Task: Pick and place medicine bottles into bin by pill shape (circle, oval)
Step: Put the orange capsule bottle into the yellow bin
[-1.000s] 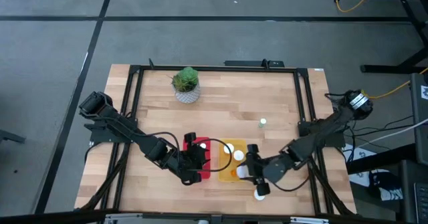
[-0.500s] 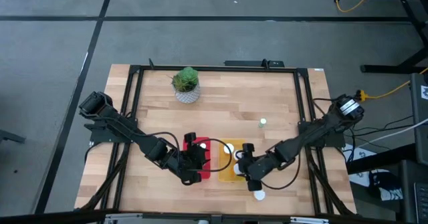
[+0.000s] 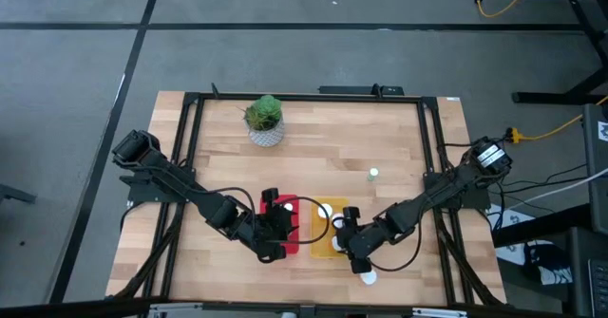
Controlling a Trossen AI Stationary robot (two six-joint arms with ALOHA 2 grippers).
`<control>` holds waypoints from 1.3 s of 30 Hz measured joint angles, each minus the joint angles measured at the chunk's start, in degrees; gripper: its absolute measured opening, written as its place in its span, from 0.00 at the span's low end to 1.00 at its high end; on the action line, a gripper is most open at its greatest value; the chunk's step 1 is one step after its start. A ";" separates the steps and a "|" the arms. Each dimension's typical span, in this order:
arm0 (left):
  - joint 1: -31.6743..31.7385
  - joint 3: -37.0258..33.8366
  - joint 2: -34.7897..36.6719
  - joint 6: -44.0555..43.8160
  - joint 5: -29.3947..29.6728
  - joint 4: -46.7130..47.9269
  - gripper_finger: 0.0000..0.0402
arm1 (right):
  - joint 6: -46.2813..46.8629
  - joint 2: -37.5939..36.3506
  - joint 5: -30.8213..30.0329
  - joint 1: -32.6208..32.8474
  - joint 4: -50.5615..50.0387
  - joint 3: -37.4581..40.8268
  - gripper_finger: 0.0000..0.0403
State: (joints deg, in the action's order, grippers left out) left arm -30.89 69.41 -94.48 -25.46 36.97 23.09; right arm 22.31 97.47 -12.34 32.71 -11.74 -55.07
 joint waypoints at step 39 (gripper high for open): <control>0.01 0.00 0.00 -0.01 0.01 0.00 0.38 | -1.63 0.00 0.39 -0.31 1.03 -0.20 0.59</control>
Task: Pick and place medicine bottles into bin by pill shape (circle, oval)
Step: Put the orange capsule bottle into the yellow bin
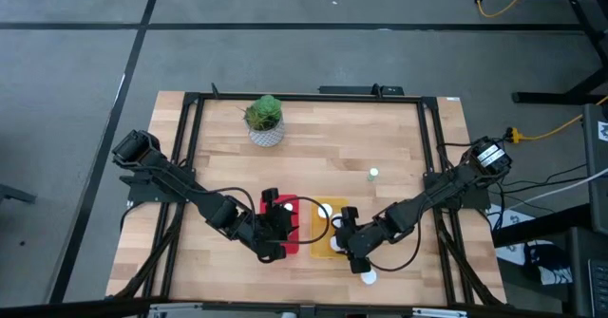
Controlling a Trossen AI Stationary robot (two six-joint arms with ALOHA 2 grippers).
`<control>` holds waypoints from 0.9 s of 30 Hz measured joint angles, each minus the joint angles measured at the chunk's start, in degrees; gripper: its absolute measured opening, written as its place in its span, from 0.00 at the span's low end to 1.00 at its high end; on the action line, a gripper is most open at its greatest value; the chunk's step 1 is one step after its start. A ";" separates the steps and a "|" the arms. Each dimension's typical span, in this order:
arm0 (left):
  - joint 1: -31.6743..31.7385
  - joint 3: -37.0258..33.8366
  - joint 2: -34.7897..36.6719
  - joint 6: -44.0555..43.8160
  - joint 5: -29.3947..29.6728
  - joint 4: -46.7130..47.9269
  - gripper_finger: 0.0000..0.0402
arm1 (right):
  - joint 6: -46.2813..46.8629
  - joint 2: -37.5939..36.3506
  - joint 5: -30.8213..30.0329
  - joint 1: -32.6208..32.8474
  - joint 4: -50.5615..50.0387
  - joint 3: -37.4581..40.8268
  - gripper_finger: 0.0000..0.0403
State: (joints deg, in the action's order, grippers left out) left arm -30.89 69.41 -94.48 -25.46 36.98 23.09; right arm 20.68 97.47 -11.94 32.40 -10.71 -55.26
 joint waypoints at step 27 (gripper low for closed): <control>-0.01 0.00 0.00 0.01 -0.01 0.00 0.38 | 2.66 0.00 -1.24 -0.04 -3.88 -2.56 0.76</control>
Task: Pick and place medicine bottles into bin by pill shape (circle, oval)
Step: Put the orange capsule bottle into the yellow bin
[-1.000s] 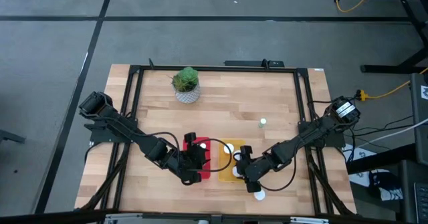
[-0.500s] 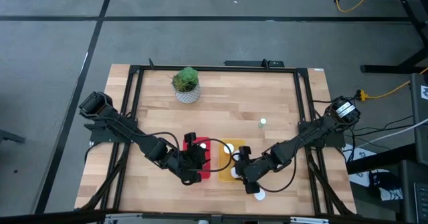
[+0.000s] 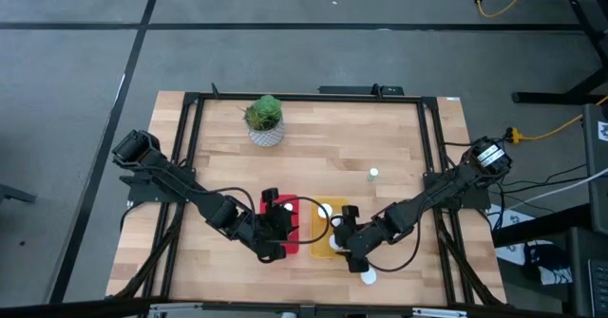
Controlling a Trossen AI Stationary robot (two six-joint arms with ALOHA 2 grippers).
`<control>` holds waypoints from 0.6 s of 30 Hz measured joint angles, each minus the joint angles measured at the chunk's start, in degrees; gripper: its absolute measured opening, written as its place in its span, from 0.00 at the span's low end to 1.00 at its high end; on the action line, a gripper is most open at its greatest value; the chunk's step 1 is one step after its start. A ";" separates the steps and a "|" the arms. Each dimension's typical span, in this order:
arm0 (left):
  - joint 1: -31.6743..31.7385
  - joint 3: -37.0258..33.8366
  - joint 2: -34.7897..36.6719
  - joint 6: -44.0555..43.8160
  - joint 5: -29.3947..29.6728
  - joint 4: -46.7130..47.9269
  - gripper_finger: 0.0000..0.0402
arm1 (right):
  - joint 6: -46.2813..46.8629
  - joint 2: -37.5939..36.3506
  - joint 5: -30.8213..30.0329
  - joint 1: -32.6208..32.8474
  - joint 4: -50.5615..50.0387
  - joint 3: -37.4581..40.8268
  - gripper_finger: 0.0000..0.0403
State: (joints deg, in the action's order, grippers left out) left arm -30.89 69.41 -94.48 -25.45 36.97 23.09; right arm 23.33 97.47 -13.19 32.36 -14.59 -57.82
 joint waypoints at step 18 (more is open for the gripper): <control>0.00 0.00 0.00 -0.02 0.00 0.00 0.38 | 5.69 -0.02 -0.25 0.62 -34.94 -19.20 0.77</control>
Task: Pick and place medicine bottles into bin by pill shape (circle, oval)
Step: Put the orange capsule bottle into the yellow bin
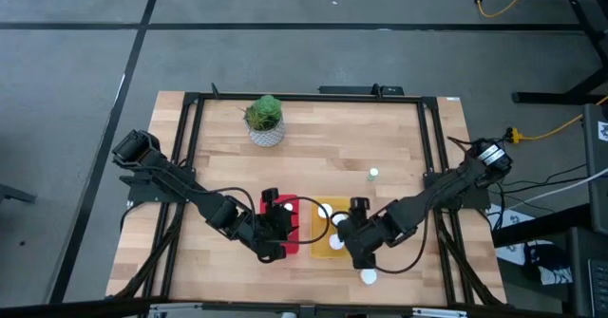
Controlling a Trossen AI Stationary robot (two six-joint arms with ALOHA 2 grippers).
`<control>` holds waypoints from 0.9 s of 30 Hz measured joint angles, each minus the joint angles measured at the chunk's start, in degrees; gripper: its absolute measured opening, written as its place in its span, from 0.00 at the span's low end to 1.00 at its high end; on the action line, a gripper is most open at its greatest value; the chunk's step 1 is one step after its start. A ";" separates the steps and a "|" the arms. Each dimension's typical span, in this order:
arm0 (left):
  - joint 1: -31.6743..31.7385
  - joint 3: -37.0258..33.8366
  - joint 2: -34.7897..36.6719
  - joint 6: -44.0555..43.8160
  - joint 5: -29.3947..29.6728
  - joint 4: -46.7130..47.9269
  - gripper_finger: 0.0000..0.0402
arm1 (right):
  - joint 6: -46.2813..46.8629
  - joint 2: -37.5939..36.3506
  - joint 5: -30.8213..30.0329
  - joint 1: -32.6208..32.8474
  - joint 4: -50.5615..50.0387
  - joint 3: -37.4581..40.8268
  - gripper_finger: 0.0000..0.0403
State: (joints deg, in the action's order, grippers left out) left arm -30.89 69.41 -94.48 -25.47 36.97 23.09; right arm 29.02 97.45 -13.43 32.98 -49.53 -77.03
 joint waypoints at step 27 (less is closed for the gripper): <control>-0.26 0.00 0.00 0.02 -0.20 -0.04 0.38 | 41.04 -0.01 4.56 24.34 12.01 16.22 0.77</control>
State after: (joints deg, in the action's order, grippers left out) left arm -31.16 69.41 -94.48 -25.45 36.77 23.05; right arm 70.06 97.44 -8.87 57.32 -37.52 -60.81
